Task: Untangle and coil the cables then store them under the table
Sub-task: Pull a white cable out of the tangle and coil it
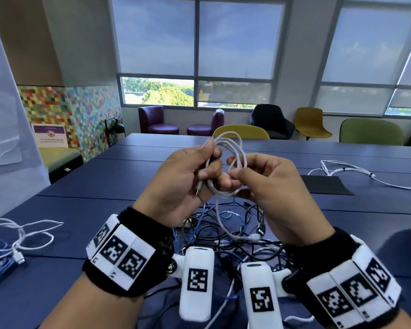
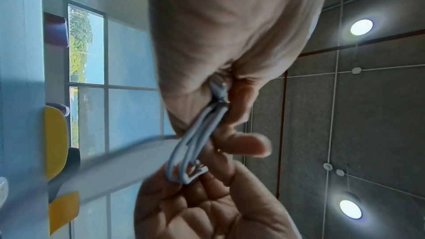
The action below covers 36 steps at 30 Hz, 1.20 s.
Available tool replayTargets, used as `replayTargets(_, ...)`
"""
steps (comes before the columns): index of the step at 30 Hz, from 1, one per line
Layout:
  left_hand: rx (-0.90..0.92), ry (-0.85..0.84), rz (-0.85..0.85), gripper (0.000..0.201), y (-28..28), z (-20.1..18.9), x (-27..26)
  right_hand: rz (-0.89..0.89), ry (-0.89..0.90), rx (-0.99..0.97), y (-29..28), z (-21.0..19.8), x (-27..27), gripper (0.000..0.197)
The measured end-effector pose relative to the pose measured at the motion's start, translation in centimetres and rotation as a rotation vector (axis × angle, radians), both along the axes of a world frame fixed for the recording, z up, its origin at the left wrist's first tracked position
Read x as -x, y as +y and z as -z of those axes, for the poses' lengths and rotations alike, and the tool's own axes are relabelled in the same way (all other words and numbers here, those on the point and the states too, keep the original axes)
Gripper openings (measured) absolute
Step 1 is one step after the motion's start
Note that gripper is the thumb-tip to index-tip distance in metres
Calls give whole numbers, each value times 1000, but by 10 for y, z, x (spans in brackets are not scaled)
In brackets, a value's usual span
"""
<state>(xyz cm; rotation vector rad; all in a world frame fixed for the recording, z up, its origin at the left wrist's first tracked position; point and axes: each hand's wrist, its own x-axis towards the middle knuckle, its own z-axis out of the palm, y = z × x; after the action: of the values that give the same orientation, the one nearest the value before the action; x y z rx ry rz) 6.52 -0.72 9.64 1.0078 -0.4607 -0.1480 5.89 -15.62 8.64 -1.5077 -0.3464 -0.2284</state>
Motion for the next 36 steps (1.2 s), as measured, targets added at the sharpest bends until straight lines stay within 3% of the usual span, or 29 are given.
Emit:
replayTargets(7,-402,-79,-379,33,0,7,-6,120,-48,255,-1,-2,4,20)
replayTargets(13,-398,-43,-377,35,-9,13,-8,50,-46,457,-6,-7,11,16)
replayTargets(19,-487,-162,-486,36,-13,12,-8,100,-164,535,-5,-4,7,21)
replayTargets(22,-447,-156,-493,36,-10,13,-10,176,-233,529,-7,-4,4,18)
replayTargets(25,-384,-79,-462,35,-7,13,-11,313,-356,603,-9,-1,-1,42)
replayTargets(28,-421,-34,-474,33,-7,15,-15,452,-636,863,-6,4,2,70)
replayTargets(30,-405,-1,-454,32,-6,15,-16,526,-852,938,0,9,2,43)
replayTargets(32,-385,26,-438,32,-3,13,-16,503,-984,869,1,17,-5,10)
replayTargets(36,-373,15,-397,33,3,10,-17,394,-931,612,-2,24,-17,9)
